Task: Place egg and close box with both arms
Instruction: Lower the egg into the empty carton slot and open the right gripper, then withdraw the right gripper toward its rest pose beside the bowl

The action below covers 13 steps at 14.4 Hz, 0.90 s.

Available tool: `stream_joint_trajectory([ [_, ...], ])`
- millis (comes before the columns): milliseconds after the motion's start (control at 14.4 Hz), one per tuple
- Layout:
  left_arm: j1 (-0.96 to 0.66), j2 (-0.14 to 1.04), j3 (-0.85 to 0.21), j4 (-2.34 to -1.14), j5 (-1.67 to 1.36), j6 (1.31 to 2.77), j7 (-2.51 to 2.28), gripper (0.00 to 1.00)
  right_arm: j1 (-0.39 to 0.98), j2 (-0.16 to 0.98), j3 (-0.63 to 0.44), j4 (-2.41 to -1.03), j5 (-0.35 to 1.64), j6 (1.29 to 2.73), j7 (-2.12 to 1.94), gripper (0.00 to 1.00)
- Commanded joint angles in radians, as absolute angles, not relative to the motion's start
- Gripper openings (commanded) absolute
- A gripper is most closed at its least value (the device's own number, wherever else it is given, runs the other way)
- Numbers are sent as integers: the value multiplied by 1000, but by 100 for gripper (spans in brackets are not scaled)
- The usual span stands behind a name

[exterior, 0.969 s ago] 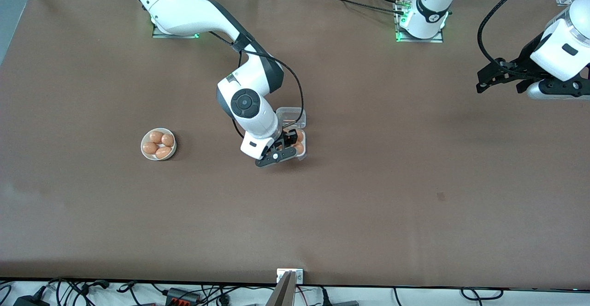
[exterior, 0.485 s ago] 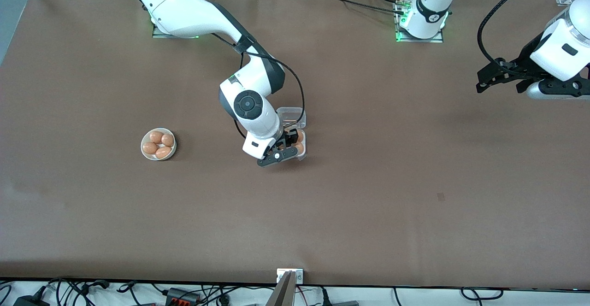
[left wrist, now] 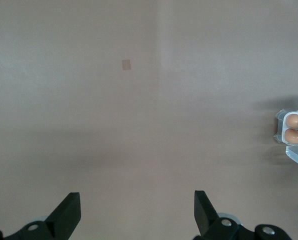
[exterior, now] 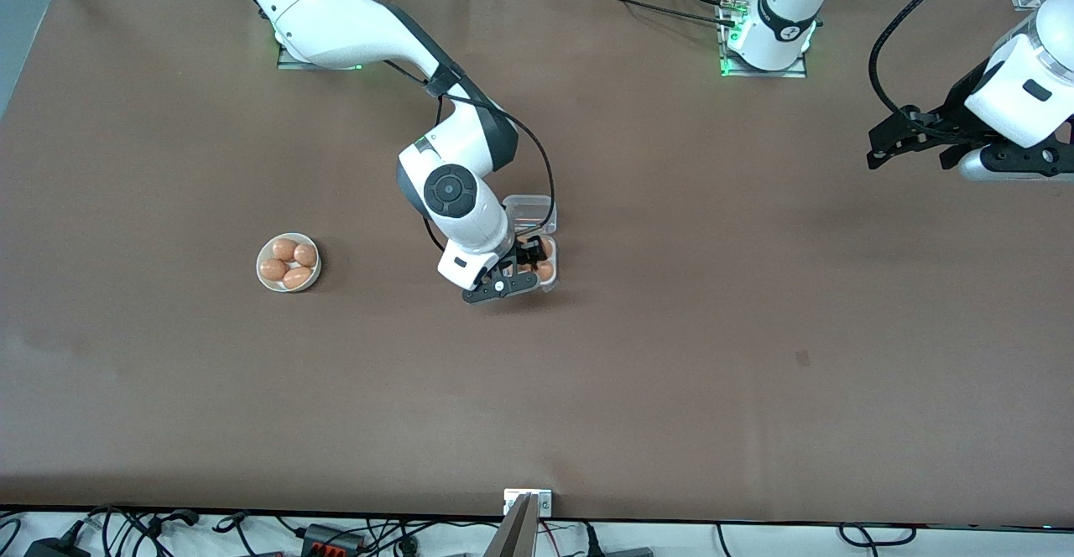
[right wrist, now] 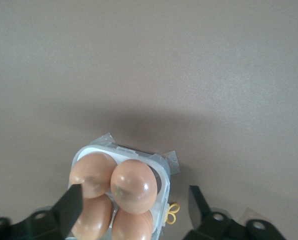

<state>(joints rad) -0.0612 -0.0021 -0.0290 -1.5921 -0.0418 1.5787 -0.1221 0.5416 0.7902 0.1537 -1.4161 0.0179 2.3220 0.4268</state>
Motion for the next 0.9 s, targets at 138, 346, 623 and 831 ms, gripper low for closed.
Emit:
stream_joint_trajectory([
  [138, -57, 12, -34, -1560, -28, 1557, -112, 100, 522, 730, 134, -1404, 11, 2228, 459, 100],
  [346, -58, 12, -35, -1560, -28, 1557, -112, 100, 499, 703, 132, -1404, 11, 2189, 459, 100],
  [623, -58, 14, -35, -1560, -28, 1557, -113, 100, 477, 649, 48, -1402, 11, 2070, 453, 100],
  [831, -60, 17, -35, -1562, -26, 1502, -112, 100, 477, 589, -27, -1402, 9, 1985, 439, 100],
])
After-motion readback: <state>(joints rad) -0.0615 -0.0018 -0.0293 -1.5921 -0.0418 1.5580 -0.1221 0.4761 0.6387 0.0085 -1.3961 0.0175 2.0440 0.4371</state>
